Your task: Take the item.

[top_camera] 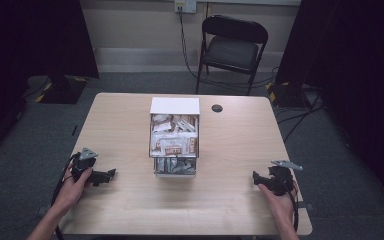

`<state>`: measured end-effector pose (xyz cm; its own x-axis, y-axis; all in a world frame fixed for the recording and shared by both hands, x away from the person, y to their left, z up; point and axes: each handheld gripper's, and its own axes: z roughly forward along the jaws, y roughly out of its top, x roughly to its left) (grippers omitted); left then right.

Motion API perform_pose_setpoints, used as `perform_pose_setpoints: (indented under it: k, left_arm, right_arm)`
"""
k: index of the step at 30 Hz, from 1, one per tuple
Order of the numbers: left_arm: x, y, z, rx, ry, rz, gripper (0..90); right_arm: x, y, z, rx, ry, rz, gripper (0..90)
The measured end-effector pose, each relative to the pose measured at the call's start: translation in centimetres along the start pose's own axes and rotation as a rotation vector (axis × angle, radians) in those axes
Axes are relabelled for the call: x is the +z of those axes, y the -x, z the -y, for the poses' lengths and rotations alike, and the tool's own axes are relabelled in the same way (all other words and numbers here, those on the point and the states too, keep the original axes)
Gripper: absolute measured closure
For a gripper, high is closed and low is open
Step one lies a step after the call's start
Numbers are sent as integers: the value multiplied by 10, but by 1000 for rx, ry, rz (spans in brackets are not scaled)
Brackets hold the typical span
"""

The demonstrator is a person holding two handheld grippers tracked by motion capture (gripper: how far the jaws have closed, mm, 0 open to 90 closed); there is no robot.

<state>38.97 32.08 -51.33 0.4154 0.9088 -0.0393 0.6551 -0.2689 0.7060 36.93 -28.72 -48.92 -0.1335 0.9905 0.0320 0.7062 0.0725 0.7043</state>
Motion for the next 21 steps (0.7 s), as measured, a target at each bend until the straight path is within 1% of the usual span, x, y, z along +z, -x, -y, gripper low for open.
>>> perform_pose_setpoints:
  k: [3, 5, 7, 9, 10, 14, 16, 21]
  left_arm:
    - [0, 0, 0, 0, 0, 0, 0]
    - [0, 0, 0, 0, 0, 0, 0]
    - [0, 0, 0, 0, 0, 0, 0]
    - [0, 0, 0, 0, 0, 0, 0]
    - [0, 0, 0, -6, 4, -1, 0]
    - [0, 0, -1, 0, -3, 2, 0]
    - [1, 0, -1, -4, 1, 1, 0]
    - [1, 0, 0, -4, 1, 1, 0]
  right_arm:
    - [-2, -2, -1, -9, 6, -15, 202]
    - [-4, -4, -3, -28, 6, -21, 218]
    - [-5, -5, -3, -29, 19, -44, 224]
    - [-7, -6, -5, -41, 28, -61, 235]
    - [-8, -7, -6, -41, 30, -67, 235]
    - [-13, -11, -9, -58, 56, -95, 257]
    - [-15, -13, -12, -67, 62, -111, 268]
    - [-23, -18, -18, -71, 92, -157, 300]
